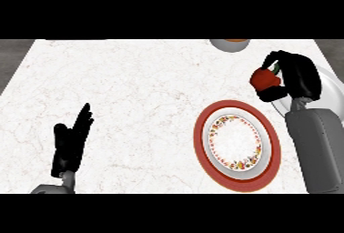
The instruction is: Pick the bell pepper from the plate and place it in the plate
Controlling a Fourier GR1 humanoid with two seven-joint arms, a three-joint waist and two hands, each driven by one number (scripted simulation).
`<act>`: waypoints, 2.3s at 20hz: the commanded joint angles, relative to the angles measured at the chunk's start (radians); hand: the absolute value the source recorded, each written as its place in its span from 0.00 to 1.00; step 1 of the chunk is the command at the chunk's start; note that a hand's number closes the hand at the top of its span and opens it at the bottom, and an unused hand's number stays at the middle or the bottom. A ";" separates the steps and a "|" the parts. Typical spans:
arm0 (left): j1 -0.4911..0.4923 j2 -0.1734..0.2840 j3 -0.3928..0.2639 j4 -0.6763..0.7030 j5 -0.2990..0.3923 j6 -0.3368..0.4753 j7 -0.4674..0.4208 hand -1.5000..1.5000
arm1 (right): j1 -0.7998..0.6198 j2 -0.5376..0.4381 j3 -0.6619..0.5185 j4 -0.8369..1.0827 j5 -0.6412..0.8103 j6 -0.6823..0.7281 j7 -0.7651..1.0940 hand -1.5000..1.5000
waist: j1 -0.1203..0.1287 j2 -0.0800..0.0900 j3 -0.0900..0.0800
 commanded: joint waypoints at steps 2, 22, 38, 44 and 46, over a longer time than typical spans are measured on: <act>-0.023 -0.004 0.019 0.062 0.003 -0.020 -0.038 0.50 | -0.015 -0.042 -0.076 -0.132 0.020 -0.059 0.124 1.00 | 0.001 0.003 0.000; 0.010 -0.039 0.027 0.017 -0.038 -0.066 -0.026 0.50 | -0.190 -0.284 -0.264 0.558 -0.042 -0.187 -0.025 1.00 | 0.034 0.011 0.001; -0.067 -0.067 0.033 0.017 -0.072 -0.037 0.036 0.50 | -0.214 -0.375 -0.297 0.925 -0.119 0.069 -0.314 0.00 | 0.040 0.016 0.003; -0.023 -0.041 0.060 -0.005 -0.039 -0.068 0.013 0.50 | -0.219 -0.385 -0.506 0.863 -0.354 0.074 -0.555 0.00 | 0.027 0.010 0.004; -0.041 -0.027 0.074 0.018 -0.044 -0.066 0.023 0.50 | -0.220 -0.392 -0.590 0.877 -0.448 0.130 -0.587 0.00 | 0.014 0.010 0.004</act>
